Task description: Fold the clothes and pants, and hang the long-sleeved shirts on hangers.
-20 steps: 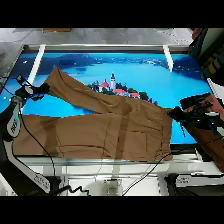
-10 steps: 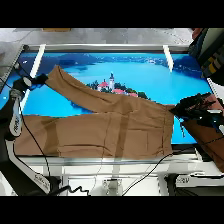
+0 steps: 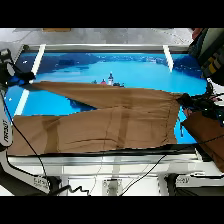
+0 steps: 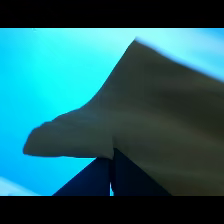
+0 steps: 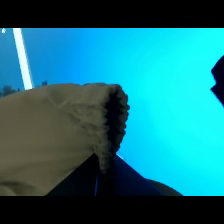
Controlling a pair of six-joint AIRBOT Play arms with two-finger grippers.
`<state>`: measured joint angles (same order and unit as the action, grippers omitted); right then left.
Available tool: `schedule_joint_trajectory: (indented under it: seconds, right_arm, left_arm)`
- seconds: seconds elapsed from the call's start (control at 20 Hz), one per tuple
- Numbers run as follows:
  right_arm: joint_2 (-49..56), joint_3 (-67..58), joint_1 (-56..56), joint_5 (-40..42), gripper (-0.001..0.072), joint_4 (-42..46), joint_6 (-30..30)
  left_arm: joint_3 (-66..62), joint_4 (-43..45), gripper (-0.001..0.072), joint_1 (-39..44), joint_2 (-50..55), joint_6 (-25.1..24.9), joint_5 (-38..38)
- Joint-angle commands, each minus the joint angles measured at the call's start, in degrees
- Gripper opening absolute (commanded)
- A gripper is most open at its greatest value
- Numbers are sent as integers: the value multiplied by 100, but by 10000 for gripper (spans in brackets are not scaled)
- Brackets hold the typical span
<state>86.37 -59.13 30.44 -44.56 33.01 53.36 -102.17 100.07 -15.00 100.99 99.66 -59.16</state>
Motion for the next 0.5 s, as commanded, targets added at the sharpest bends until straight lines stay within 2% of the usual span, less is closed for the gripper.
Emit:
schedule_joint_trajectory:
  seconds: [0.0,0.25,0.45]
  right_arm:
    - [7,-44,-190,588,28,11,9]
    - [11,-44,-815,1532,28,28,11]
    - [11,-44,-935,1711,28,28,11]
  left_arm:
    - [682,328,24,-17,-63,140,-765]
    - [1829,365,25,22,-63,815,-649]
    - [1971,365,26,-7,-70,839,-627]
